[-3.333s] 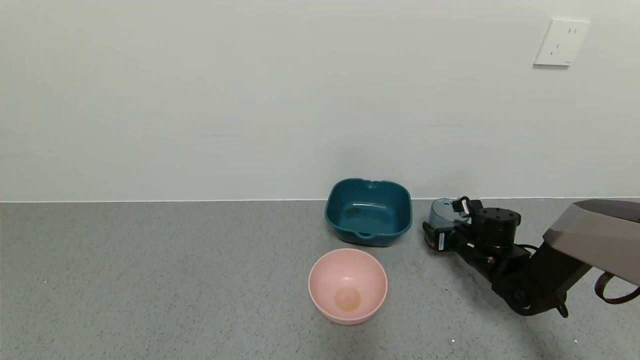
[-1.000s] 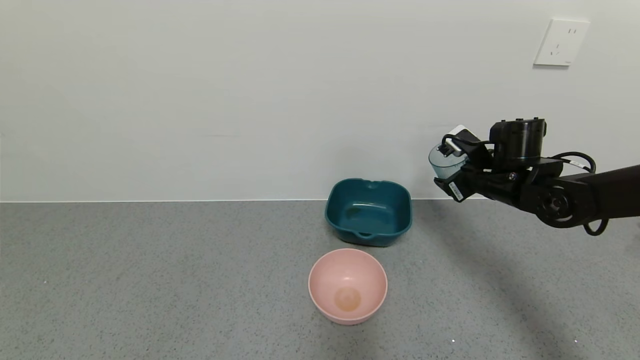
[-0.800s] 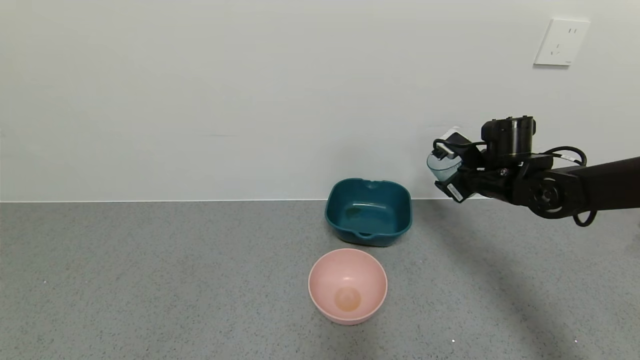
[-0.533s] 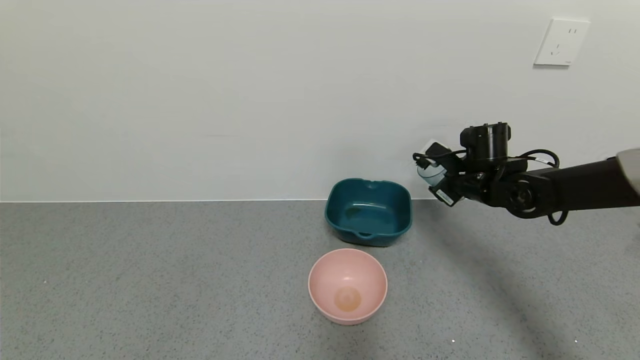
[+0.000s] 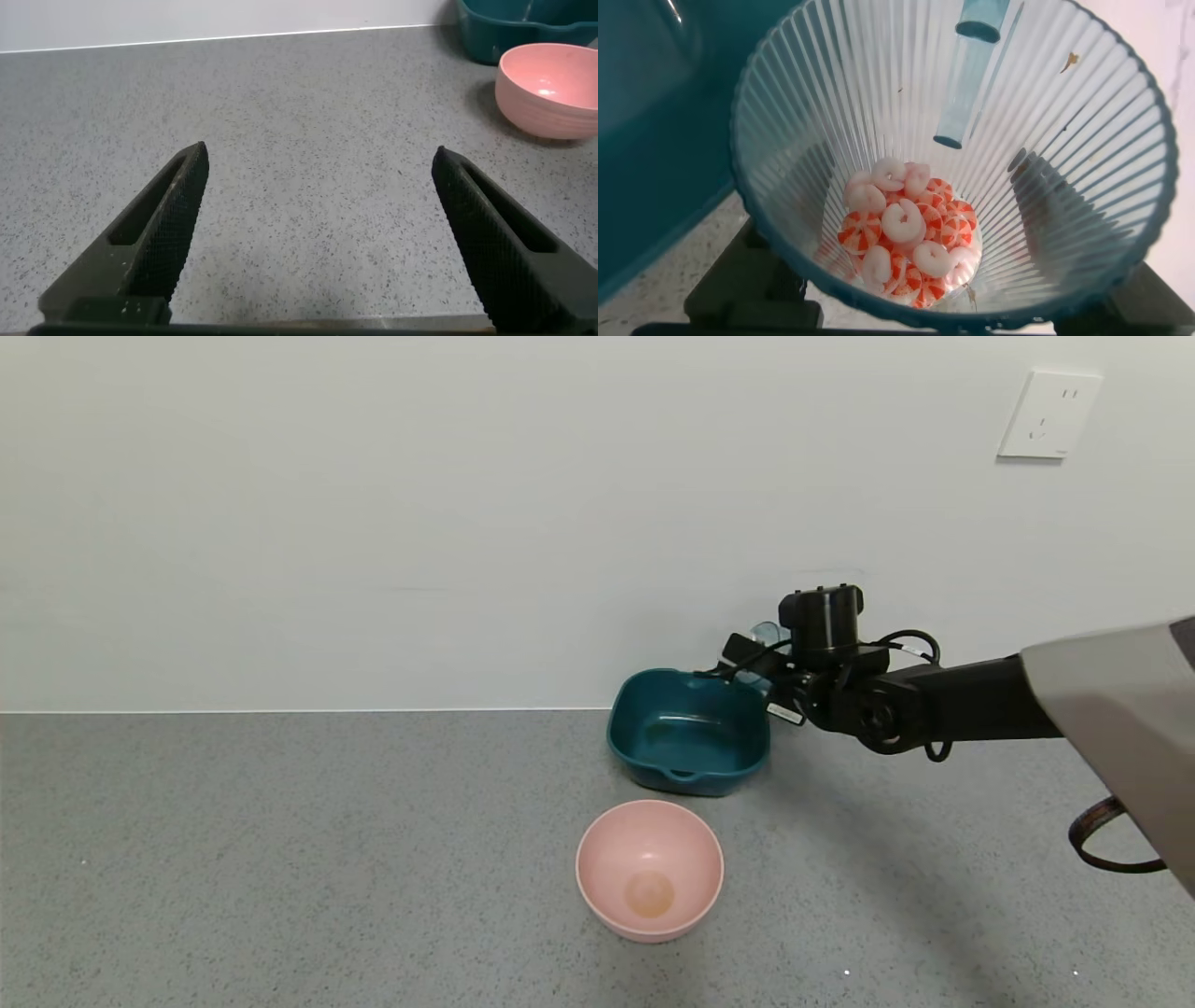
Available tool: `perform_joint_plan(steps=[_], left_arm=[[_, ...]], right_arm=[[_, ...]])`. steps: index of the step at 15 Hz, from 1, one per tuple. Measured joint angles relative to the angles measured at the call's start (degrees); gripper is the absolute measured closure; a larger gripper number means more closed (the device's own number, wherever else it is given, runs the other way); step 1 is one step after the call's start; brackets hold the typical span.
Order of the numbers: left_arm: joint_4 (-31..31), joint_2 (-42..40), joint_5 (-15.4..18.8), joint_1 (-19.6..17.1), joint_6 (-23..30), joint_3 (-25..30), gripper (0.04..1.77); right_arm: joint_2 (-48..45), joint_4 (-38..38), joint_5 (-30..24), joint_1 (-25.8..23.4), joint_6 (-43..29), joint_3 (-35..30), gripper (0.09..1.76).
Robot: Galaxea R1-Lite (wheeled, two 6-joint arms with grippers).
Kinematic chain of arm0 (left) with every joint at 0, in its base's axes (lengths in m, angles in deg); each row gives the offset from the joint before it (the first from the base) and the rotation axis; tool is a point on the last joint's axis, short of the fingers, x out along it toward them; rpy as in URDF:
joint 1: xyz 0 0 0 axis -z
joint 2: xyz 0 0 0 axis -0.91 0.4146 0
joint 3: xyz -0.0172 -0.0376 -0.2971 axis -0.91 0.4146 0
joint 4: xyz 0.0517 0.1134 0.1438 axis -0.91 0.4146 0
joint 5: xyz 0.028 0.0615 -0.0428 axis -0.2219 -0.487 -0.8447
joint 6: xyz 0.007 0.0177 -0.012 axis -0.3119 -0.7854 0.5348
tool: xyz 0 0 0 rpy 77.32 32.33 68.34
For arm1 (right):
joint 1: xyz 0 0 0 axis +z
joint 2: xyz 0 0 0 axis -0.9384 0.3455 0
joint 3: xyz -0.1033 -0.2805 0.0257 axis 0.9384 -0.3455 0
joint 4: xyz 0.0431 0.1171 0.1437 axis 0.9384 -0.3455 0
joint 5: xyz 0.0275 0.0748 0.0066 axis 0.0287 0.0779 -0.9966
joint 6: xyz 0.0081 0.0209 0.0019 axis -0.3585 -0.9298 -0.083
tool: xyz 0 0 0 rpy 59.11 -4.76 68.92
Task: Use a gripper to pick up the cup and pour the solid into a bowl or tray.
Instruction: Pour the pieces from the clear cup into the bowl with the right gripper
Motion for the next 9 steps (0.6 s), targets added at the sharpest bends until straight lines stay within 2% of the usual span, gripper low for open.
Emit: perform_joint_plan(steps=[5,9], left_arm=[[0.00,0.00,0.00,0.00,0.00,0.00,0.09],[-0.02,0.00,0.00,0.00,-0.01,0.00,0.09]], right_arm=[[3.12,0.20,0.80,0.61,15.93,6.72,0.48],[4.97,0.17,0.69,0.88,24.04,9.64,0.48]])
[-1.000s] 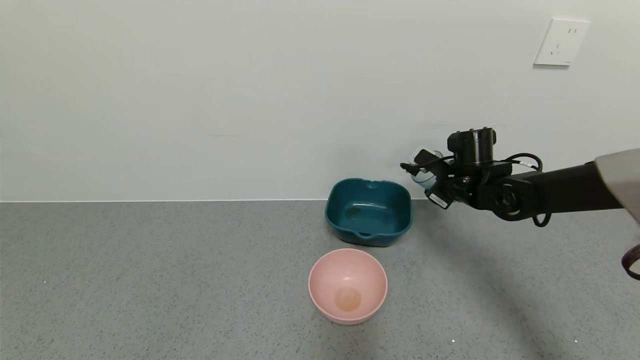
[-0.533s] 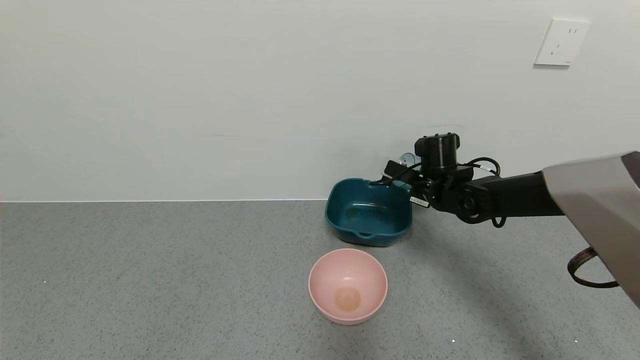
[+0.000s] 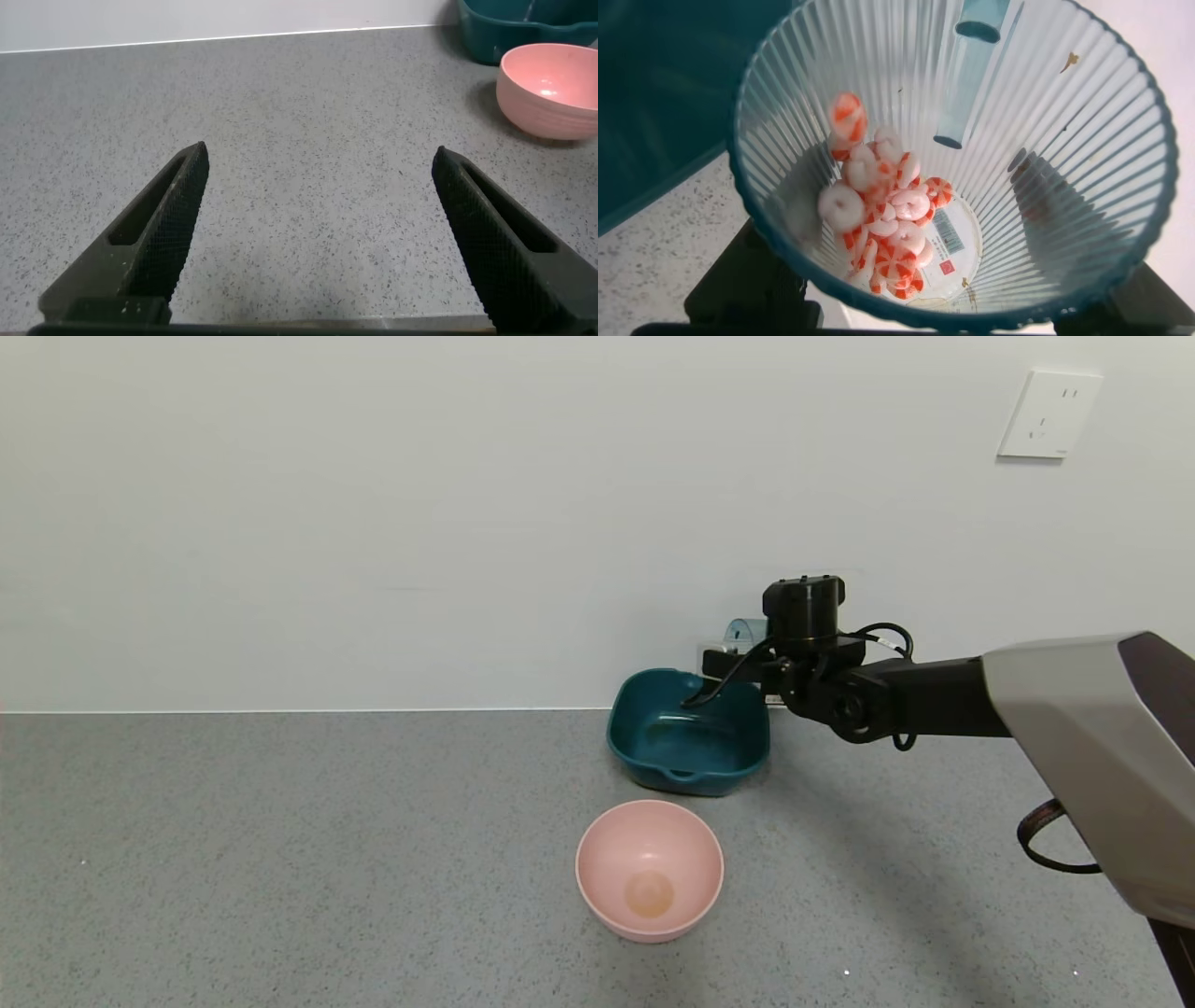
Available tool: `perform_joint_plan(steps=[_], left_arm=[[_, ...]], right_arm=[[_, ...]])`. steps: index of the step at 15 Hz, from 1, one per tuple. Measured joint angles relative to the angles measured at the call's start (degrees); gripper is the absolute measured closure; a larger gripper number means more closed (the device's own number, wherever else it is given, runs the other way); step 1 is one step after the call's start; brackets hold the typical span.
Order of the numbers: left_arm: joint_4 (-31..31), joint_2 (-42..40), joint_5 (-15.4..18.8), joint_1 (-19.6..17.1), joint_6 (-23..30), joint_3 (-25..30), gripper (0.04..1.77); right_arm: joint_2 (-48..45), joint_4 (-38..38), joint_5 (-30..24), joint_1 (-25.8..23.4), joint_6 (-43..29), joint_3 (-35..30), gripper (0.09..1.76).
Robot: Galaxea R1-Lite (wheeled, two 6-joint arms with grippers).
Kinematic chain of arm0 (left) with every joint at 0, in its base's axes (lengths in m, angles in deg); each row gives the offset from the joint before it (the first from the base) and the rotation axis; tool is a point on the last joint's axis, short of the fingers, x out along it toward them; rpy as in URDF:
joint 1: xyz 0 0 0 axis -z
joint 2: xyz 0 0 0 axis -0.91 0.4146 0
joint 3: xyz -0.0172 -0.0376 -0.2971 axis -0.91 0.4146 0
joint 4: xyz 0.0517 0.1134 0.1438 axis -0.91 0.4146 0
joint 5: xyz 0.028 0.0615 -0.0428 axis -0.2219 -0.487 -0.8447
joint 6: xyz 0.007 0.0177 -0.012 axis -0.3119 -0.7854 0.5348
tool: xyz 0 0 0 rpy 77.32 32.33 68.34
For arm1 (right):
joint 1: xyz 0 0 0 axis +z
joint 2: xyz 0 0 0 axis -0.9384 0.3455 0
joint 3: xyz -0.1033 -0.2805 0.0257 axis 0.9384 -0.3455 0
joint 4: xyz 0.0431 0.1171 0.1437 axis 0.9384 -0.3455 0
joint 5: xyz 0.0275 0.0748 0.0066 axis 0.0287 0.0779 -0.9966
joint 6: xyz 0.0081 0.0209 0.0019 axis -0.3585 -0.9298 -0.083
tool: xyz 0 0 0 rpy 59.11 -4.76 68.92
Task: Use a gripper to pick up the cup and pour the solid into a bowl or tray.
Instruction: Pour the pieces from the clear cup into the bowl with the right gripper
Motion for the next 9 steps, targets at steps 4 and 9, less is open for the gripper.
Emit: perform_joint_plan(steps=[4,9], left_arm=[[0.00,0.00,0.00,0.00,0.01,0.00,0.09],[0.00,0.00,0.02,0.00,0.01,0.00,0.09]], right_arm=[[0.11,-0.39,0.00,0.54,8.70,-0.05,0.48],[-0.37,-0.89,3.96,2.77,15.65,-1.13,0.48]])
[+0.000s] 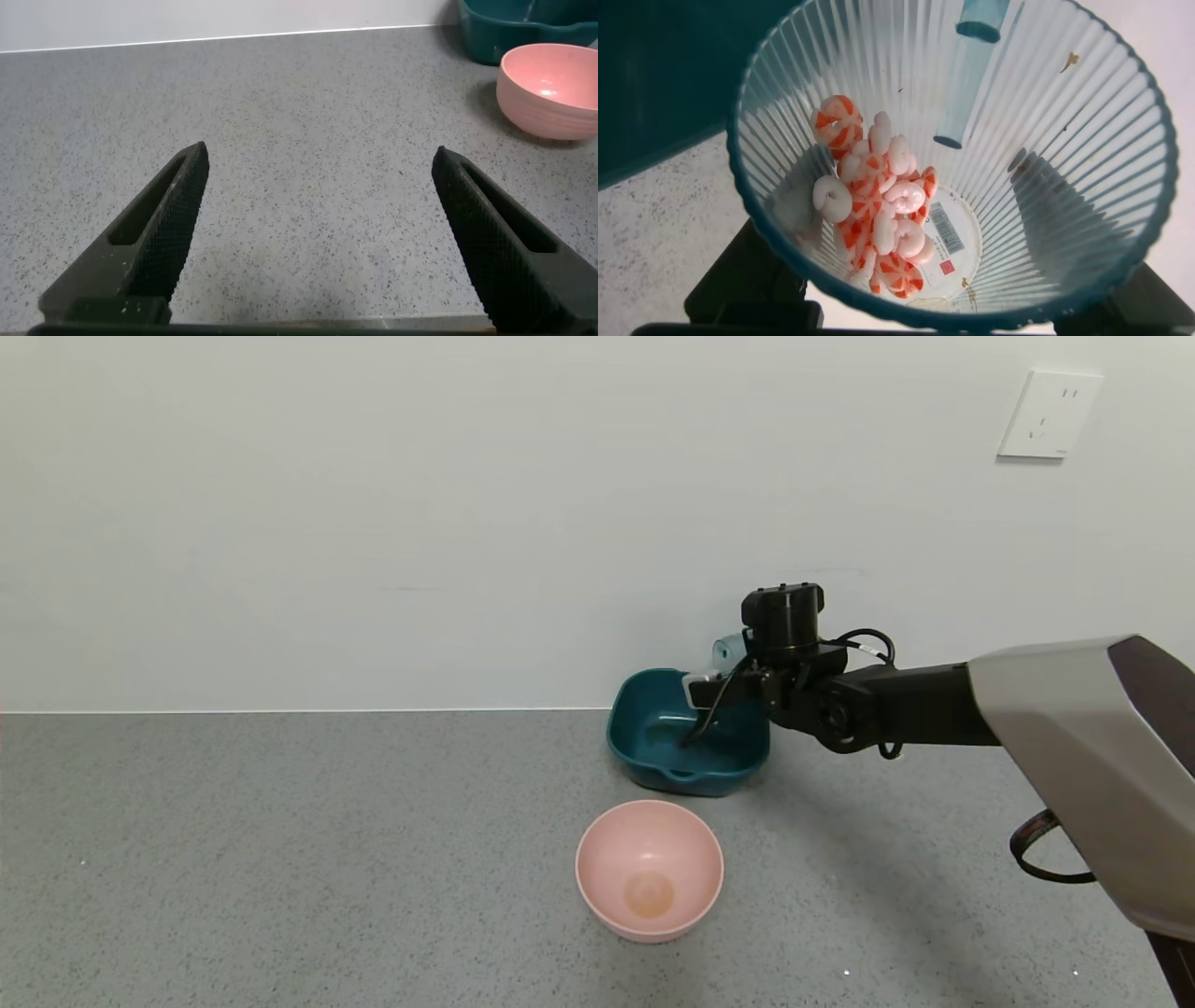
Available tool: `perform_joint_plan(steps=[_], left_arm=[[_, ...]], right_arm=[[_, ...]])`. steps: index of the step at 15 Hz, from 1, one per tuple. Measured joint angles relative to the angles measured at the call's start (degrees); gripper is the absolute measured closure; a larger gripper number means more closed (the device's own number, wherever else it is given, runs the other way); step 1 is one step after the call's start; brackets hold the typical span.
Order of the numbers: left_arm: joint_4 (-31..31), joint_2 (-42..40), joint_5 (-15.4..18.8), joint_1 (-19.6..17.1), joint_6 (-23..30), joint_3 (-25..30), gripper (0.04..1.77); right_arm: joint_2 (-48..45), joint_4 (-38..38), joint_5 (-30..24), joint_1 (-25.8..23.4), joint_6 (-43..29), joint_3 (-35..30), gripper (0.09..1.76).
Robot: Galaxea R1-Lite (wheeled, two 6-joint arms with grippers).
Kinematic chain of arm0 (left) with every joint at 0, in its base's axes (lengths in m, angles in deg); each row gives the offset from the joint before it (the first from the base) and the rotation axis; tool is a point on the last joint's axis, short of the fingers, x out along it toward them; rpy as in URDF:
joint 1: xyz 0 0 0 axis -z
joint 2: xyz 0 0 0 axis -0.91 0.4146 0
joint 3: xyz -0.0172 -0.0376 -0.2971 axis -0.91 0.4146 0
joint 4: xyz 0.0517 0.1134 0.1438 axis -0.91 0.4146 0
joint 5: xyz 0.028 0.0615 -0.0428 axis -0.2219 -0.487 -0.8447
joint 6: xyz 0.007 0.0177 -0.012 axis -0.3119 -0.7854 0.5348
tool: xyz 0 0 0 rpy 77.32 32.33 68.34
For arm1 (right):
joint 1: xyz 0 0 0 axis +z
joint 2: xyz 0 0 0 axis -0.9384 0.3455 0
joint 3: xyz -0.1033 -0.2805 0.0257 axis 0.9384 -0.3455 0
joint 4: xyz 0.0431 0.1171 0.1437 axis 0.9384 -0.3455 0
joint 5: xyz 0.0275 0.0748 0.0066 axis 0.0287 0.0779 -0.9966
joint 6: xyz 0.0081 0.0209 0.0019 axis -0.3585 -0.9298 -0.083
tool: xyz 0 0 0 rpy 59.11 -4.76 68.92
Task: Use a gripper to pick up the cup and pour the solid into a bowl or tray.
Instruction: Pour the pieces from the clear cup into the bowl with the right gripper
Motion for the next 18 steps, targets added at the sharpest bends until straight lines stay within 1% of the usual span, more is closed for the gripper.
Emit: perform_joint_plan(steps=[5,9,12,15,18], left_arm=[[0.02,0.00,-0.02,0.00,0.00,0.00,0.09],[0.02,0.00,-0.02,0.00,0.00,0.00,0.09],[0.02,0.00,-0.02,0.00,0.00,0.00,0.09],[0.02,0.00,-0.02,0.00,0.02,0.00,0.09],[0.02,0.00,-0.02,0.00,0.00,0.00,0.09]], right_arm=[[-0.61,-0.06,6.97,1.99,7.75,-0.68,0.48],[-0.74,-1.60,9.76,2.73,10.78,-0.90,0.48],[-0.99,-1.90,12.74,4.02,12.57,-1.51,0.48],[-1.32,-1.77,17.37,4.88,15.25,-1.73,0.48],[-1.33,-1.60,19.35,5.42,16.98,-1.73,0.48]])
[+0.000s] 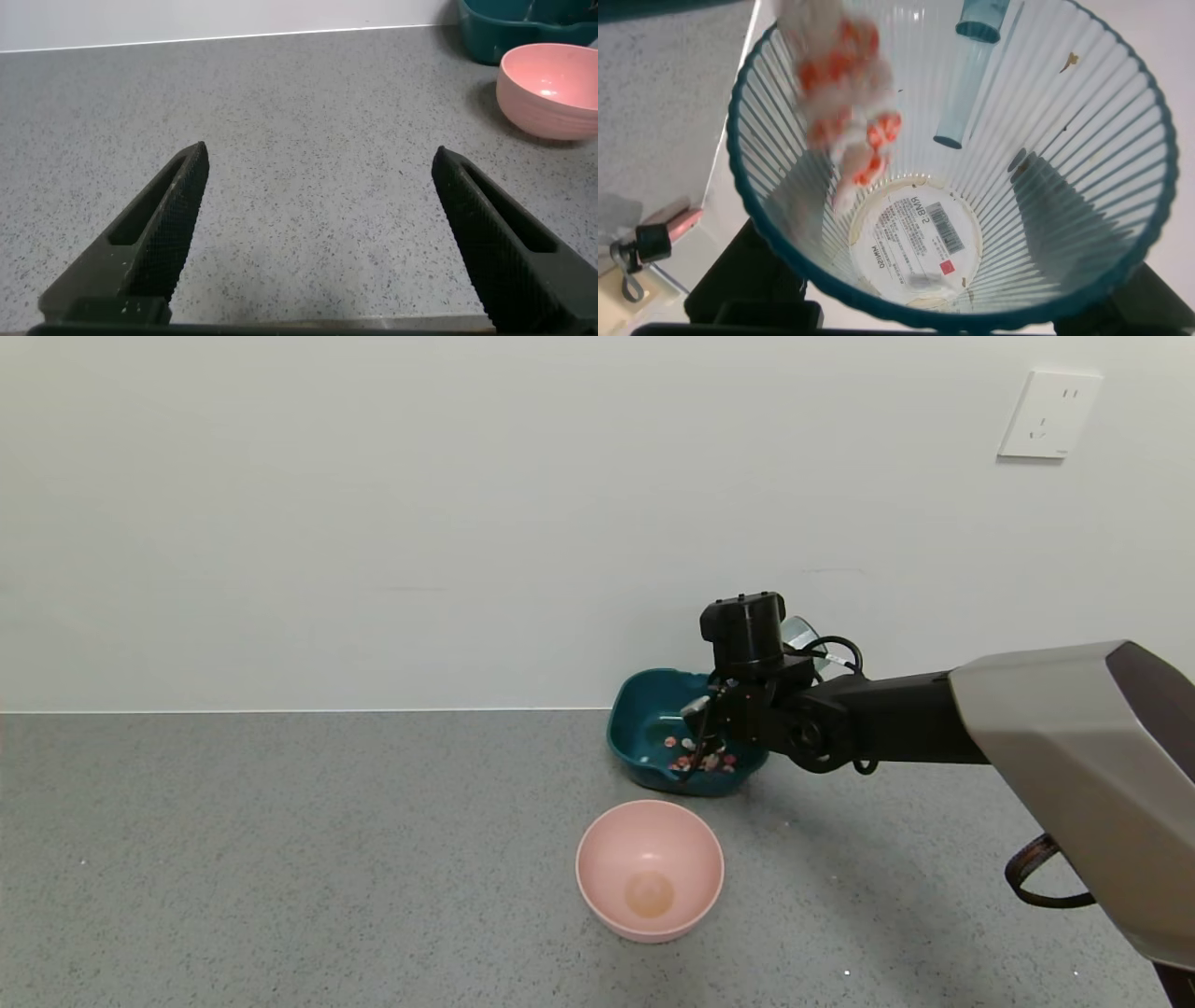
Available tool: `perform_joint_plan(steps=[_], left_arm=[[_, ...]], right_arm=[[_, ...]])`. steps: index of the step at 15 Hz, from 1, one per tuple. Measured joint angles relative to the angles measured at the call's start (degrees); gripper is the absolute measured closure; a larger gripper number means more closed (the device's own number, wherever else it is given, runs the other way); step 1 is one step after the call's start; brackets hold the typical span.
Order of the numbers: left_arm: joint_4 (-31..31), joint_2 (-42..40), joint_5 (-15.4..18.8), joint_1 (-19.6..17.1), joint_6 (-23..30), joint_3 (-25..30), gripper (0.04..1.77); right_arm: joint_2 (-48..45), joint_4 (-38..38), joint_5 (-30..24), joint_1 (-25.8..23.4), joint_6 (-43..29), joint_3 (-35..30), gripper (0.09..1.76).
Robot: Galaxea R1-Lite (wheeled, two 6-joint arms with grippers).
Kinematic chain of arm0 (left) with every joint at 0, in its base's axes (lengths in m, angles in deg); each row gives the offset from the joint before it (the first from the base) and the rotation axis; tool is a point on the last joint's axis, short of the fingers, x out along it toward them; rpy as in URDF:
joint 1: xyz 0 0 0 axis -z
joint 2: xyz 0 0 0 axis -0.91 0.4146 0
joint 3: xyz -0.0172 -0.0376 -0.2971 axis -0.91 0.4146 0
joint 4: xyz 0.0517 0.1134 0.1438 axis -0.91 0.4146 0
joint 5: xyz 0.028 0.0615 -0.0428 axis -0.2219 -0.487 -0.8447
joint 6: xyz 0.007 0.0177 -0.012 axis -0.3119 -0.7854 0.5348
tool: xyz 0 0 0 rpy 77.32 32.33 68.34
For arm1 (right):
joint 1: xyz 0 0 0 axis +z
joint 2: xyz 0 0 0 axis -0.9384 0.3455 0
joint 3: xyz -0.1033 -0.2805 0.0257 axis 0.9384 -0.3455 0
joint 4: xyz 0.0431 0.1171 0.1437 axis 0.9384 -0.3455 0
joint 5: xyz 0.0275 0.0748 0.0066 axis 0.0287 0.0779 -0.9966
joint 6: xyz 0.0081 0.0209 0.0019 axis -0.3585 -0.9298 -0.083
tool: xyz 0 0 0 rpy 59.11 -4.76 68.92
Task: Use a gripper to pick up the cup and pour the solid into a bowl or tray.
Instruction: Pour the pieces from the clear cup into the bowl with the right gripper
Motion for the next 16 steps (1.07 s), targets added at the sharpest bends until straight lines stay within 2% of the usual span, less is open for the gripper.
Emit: perform_joint_plan(steps=[16], left_arm=[[0.00,0.00,0.00,0.00,0.00,0.00,0.09]], right_arm=[[-0.82,-0.05,2.54,0.72,0.56,-1.55,0.48]])
